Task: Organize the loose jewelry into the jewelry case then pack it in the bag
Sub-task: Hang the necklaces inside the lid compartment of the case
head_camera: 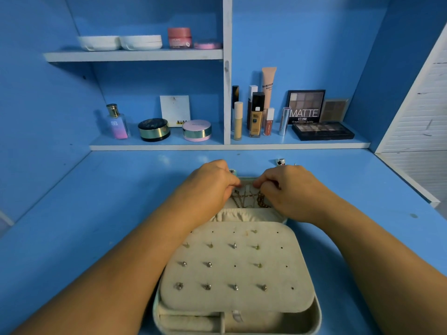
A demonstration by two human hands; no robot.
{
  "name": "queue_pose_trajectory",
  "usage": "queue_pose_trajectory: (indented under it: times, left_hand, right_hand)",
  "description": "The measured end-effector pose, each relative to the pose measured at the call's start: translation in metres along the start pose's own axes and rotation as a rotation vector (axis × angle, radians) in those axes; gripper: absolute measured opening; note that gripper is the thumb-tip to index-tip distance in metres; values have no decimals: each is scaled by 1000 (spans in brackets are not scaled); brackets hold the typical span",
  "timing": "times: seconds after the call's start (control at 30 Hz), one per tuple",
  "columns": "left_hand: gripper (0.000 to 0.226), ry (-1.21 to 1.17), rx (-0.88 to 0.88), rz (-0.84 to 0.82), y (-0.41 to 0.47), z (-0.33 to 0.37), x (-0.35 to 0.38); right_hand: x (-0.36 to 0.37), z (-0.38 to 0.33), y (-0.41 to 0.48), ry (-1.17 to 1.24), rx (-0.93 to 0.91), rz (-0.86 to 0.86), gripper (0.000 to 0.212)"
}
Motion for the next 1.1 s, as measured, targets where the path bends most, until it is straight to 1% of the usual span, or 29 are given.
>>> queue_pose_trajectory:
  times: [0.37,0.47,0.57,0.7,0.9,1.1]
  left_hand:
    - [32,13,26,-87,-1,3,4]
    - [29,-27,12,-25,0,2,-1]
    - [25,-72,10,42,0,1,-6]
    - [25,-81,13,41,0,2,-6]
    - [26,-95,-9,-32,2,-2,3]
    - [28,-68,-18,-78,2,-2,6]
  right_hand:
    - [0,2,1,7,-22,-15,31]
    - [0,-3,-1,3,-34,-36,29]
    - [0,-5,-1,6,-48,-41,30]
    - [3,-3,0,1,-47,-50,31]
    - [2,-2,2,36,-66,-6,27]
    - [1,-4,2,31,-67,-16,31]
Point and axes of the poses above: each hand's wrist, its own y-axis towards the middle knuckle, its own x-axis out of the palm, z = x × y, the point moved 9 cm from there along y, towards the middle knuckle, and after that the axes turned 3 degrees about -x, right-handed, at the moved point
